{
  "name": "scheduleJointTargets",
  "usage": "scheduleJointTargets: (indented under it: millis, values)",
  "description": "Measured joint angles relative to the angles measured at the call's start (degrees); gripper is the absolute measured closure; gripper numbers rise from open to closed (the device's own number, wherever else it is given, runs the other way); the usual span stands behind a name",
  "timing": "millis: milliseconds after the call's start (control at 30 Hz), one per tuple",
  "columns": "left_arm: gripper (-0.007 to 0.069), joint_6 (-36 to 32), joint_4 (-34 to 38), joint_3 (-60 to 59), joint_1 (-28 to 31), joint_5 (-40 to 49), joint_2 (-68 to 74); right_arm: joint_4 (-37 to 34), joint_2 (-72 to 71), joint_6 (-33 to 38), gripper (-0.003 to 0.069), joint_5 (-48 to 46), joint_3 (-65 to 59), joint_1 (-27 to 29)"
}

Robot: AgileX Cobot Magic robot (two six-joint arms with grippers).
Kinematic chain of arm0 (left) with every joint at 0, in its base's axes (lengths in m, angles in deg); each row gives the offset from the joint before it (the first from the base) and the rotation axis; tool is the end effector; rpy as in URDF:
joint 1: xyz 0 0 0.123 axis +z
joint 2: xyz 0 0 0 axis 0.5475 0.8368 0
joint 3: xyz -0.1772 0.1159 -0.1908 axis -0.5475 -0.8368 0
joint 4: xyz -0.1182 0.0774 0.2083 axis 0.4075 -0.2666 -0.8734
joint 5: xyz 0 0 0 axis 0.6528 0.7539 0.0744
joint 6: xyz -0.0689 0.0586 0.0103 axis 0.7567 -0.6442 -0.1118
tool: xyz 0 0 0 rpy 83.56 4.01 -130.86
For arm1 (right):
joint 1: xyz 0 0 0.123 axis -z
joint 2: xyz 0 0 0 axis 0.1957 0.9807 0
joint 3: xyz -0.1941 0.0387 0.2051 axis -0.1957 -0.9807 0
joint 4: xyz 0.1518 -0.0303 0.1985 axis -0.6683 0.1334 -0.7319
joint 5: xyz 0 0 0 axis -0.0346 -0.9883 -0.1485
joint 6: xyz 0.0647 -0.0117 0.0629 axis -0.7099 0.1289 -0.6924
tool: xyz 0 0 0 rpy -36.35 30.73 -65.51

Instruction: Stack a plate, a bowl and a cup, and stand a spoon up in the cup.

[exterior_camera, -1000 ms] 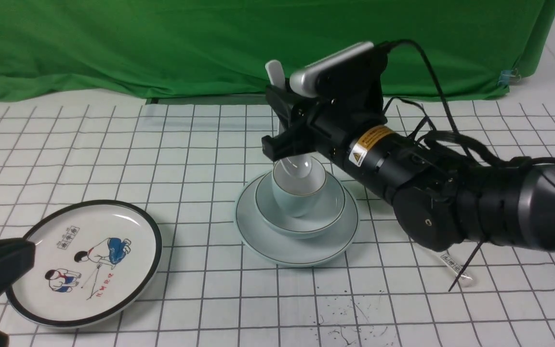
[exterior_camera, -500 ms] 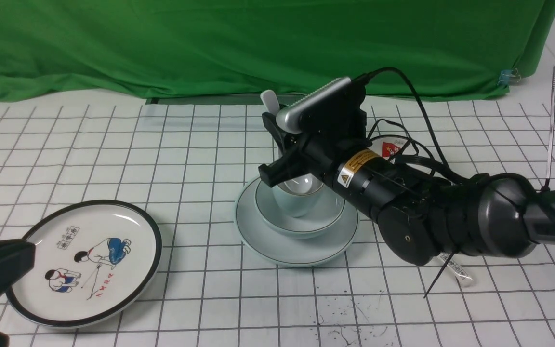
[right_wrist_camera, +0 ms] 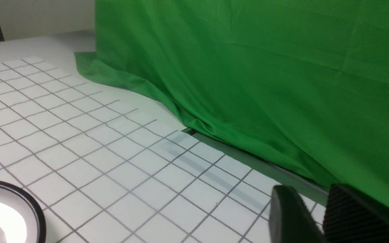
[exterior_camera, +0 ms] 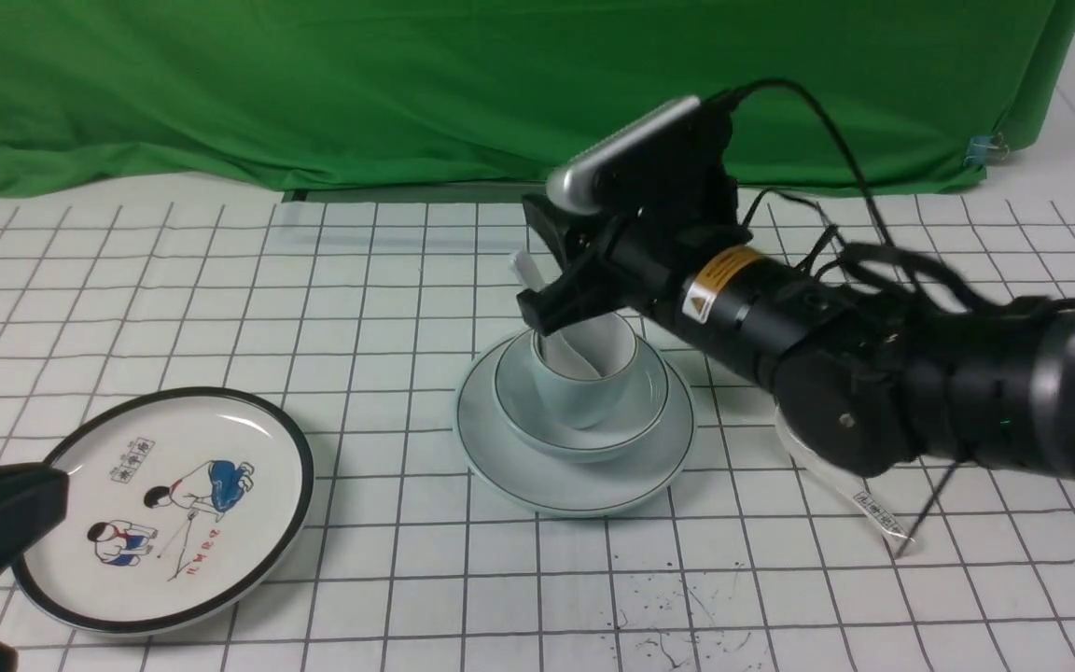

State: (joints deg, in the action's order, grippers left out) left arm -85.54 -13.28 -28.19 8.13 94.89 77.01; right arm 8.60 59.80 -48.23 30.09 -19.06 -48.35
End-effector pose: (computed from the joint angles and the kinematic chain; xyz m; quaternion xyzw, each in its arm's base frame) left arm 0.0799 -0.0323 0.3280 0.1655 0.8323 -0.0972 0.5200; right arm 0.3153 0.2345 0.2755 -0.2549 0.6923 0.1754 0.6519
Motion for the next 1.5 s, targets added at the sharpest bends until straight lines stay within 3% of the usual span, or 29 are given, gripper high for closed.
scheduleJointTargets:
  millis: [167,300,500,967,1233,1333,1500]
  values:
    - [0.0661,0.0,0.0,0.0,0.0,0.0,0.0,0.0,-11.6,0.7,0.0637,-16.5,0.0,0.0]
    - [0.0661,0.0,0.0,0.0,0.0,0.0,0.0,0.0,-23.1,1.5,0.0648,-28.3,-0.1,0.0]
    - [0.0661,0.0,0.0,0.0,0.0,0.0,0.0,0.0,-36.9,1.4,0.0648,-35.4,-6.4,0.0]
    - [0.0656,0.0,0.0,0.0,0.0,0.0,0.0,1.1,-55.1,1.0,0.0648,-40.0,-13.9,0.0]
    - [0.0656,0.0,0.0,0.0,0.0,0.0,0.0,1.5,-63.0,0.3,0.0649,-48.6,-14.4,0.0]
    - [0.0656,0.0,0.0,0.0,0.0,0.0,0.0,1.5,-65.3,0.3,0.0649,-46.9,-16.5,0.0]
    - [0.0656,0.0,0.0,0.0,0.0,0.0,0.0,2.7,-73.0,0.3,0.0649,-35.8,-28.5,1.9]
